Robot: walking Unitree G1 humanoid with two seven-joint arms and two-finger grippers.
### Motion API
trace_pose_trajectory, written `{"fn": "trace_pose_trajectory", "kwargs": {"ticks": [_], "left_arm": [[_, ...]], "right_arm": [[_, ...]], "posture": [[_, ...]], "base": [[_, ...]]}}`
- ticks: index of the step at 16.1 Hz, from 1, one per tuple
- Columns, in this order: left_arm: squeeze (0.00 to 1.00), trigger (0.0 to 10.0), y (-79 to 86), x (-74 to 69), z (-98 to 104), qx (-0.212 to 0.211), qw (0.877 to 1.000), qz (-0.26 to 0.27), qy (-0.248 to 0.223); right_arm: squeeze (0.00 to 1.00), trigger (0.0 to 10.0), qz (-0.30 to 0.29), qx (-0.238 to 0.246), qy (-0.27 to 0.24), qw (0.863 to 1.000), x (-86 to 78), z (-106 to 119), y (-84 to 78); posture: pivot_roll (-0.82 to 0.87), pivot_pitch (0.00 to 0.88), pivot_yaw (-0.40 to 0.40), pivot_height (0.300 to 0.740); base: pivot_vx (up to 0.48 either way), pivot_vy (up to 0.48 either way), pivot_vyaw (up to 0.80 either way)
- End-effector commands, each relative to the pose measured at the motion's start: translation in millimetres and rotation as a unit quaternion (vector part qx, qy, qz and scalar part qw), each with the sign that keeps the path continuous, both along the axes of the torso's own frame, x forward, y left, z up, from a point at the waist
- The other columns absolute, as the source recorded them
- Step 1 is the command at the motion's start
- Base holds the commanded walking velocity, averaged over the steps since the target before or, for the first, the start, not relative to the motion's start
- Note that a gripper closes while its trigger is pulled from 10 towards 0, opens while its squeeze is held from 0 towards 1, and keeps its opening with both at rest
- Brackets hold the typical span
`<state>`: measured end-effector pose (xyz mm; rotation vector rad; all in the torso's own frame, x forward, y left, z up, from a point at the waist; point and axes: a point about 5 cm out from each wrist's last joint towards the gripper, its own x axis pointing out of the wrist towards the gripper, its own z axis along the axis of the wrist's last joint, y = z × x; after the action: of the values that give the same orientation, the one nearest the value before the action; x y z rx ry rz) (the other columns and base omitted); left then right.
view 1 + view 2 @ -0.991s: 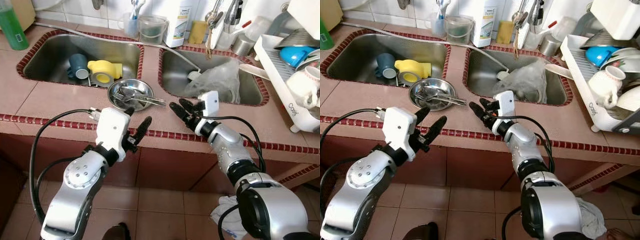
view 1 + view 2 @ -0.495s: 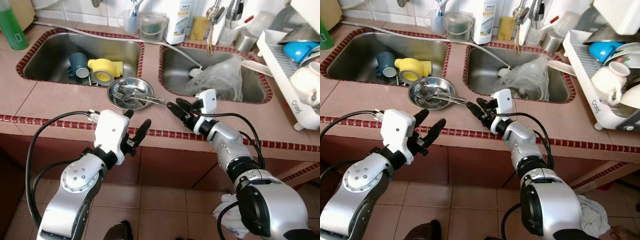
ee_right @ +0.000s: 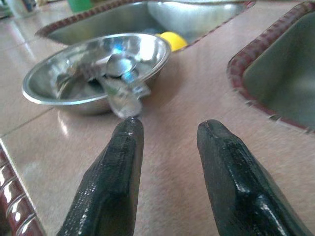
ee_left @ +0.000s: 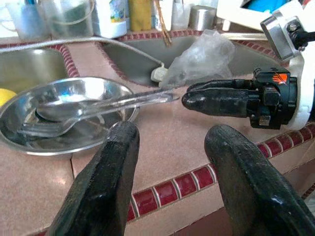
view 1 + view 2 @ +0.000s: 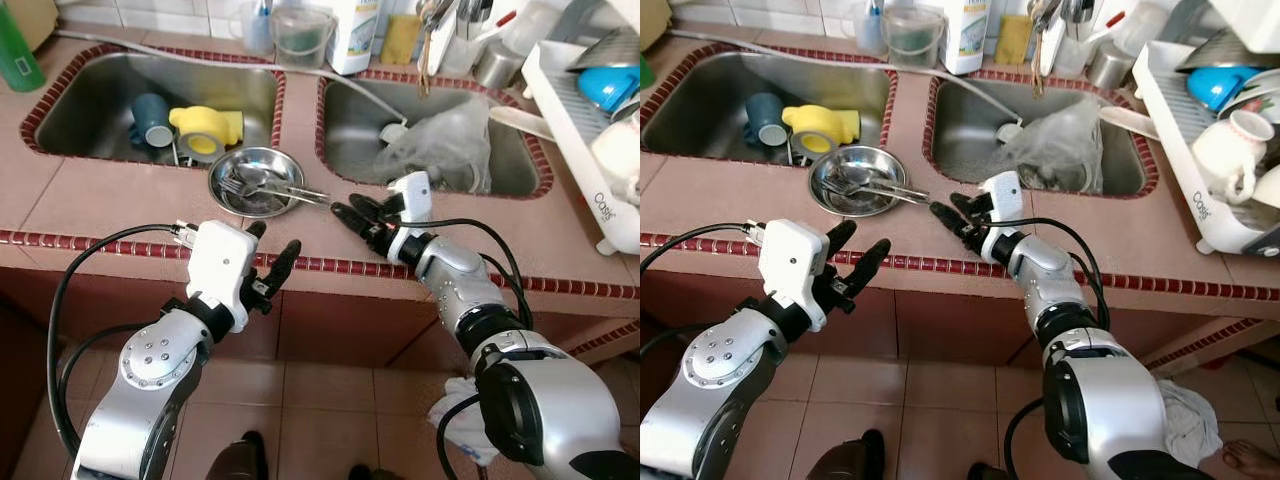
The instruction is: Kitchen organization
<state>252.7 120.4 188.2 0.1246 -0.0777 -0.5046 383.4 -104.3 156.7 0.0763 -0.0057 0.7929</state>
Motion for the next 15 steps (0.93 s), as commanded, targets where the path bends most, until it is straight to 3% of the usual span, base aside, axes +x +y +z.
{"fn": "trace_pose_trajectory", "kwargs": {"ticks": [1,6,15], "left_arm": [[0.0,10.0,-2.8,-4.2,1,-0.001,1.0,-0.008,0.001],[0.0,10.0,-3.6,-4.0,2,-0.001,1.0,-0.01,0.004],[0.0,10.0,-4.5,-0.4,2,0.0,1.0,-0.015,0.002]], "right_arm": [[0.0,10.0,0.028,-0.008,-0.002,1.0,-0.5,3,8.6],[0.0,10.0,0.098,-0.013,-0.036,0.994,-8.1,7,36.2],[0.0,10.0,0.086,-0.017,-0.05,0.995,-7.1,9,30.8]], "posture": [[0.27,0.244,-0.086,0.74],[0.26,0.245,-0.082,0.74],[0.25,0.236,-0.073,0.74]], "base": [[0.0,0.0,0.0],[0.0,0.0,0.0],[0.0,0.0,0.0]]}}
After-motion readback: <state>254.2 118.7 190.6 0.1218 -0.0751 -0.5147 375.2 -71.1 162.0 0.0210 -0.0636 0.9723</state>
